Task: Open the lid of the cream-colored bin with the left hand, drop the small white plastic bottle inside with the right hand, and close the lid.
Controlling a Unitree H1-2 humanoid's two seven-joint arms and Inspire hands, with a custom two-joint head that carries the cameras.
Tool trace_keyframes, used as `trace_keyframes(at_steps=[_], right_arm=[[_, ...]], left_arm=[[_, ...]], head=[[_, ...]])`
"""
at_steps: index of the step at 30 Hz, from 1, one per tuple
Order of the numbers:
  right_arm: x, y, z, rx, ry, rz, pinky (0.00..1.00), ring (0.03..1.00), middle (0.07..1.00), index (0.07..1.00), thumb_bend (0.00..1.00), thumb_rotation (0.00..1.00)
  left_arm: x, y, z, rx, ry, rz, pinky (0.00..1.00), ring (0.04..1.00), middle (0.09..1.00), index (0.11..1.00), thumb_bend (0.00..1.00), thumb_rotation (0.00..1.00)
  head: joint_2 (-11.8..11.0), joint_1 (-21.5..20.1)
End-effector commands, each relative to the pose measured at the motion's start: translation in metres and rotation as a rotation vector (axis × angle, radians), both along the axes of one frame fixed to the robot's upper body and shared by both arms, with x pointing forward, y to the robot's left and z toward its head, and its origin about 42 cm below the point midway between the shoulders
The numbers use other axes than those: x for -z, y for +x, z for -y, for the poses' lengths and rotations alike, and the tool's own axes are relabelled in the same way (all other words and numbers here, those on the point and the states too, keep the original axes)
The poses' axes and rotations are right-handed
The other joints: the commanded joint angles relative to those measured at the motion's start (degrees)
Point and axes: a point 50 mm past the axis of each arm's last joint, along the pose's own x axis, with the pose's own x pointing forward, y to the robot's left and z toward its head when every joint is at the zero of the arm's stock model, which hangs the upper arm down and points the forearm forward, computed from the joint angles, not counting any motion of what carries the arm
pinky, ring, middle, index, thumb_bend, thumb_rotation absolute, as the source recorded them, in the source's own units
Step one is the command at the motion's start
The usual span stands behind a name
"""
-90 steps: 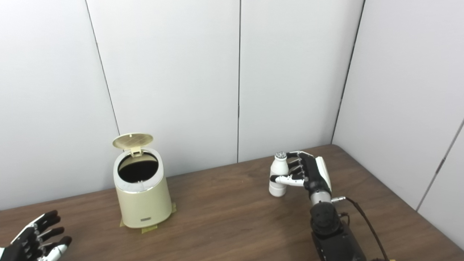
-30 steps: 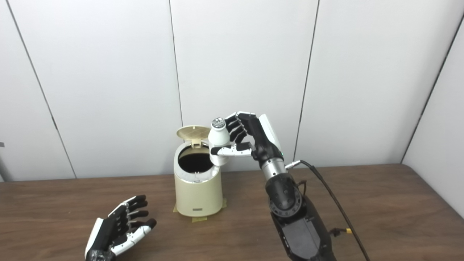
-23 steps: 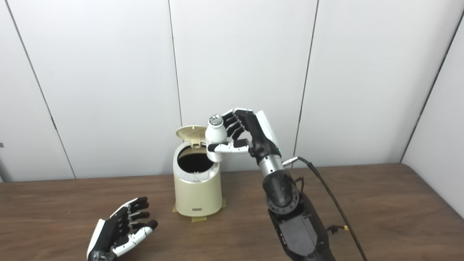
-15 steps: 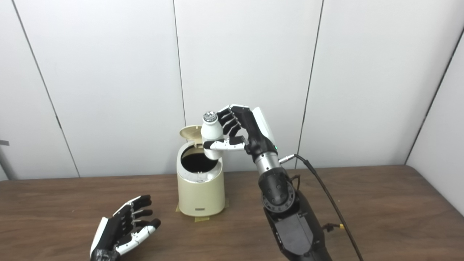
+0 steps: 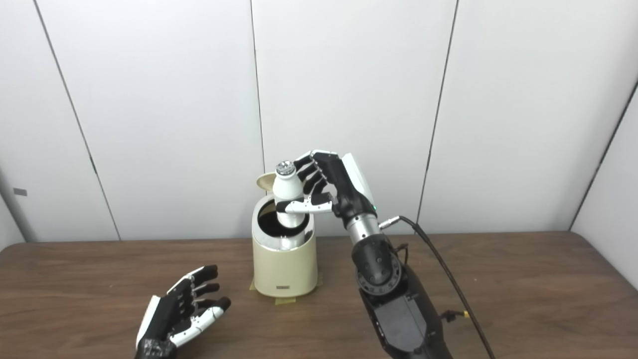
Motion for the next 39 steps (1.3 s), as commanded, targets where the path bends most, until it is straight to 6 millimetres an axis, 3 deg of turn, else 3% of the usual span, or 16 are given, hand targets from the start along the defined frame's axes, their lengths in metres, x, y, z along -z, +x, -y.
trace_keyframes(at_steps=[1, 17, 27, 31, 35, 38, 39], right_arm=[[-0.038, 0.004, -0.013, -0.044, 0.021, 0.120, 0.32, 0.396, 0.433, 0.509, 0.53, 0.00], [-0.023, 0.015, -0.021, -0.043, -0.030, 0.123, 0.34, 0.370, 0.420, 0.517, 0.52, 0.00], [-0.011, 0.018, -0.016, -0.049, -0.053, 0.100, 0.26, 0.340, 0.409, 0.516, 0.52, 0.00], [-0.007, 0.017, -0.013, -0.072, -0.111, 0.071, 0.32, 0.397, 0.435, 0.513, 0.52, 0.00], [-0.003, 0.015, -0.008, -0.093, -0.207, 0.042, 0.31, 0.408, 0.456, 0.514, 0.53, 0.00], [0.000, 0.013, -0.003, -0.103, -0.248, 0.024, 0.38, 0.496, 0.483, 0.503, 0.53, 0.00], [0.000, 0.013, -0.002, -0.103, -0.255, 0.018, 0.40, 0.524, 0.573, 0.500, 0.52, 0.06]], left_arm=[[-0.021, 0.011, 0.008, 0.007, 0.000, 0.074, 0.66, 0.777, 0.830, 0.824, 0.71, 0.25], [-0.023, 0.009, 0.009, 0.004, 0.003, 0.076, 0.65, 0.766, 0.820, 0.832, 0.71, 0.25], [-0.024, 0.007, 0.011, 0.005, -0.001, 0.075, 0.65, 0.767, 0.824, 0.828, 0.71, 0.25], [-0.024, 0.007, 0.011, 0.004, 0.005, 0.076, 0.64, 0.768, 0.825, 0.828, 0.70, 0.23], [-0.025, 0.006, 0.010, 0.005, 0.003, 0.073, 0.65, 0.772, 0.823, 0.824, 0.70, 0.23], [-0.025, 0.006, 0.009, 0.005, 0.004, 0.068, 0.64, 0.769, 0.820, 0.820, 0.71, 0.23], [-0.025, 0.007, 0.009, 0.006, 0.003, 0.068, 0.64, 0.768, 0.819, 0.819, 0.71, 0.23]], head=[[0.1, 0.1], [0.2, 0.7], [0.6, 0.9], [0.7, 0.8], [0.9, 0.7], [1.0, 0.6], [1.0, 0.6]])
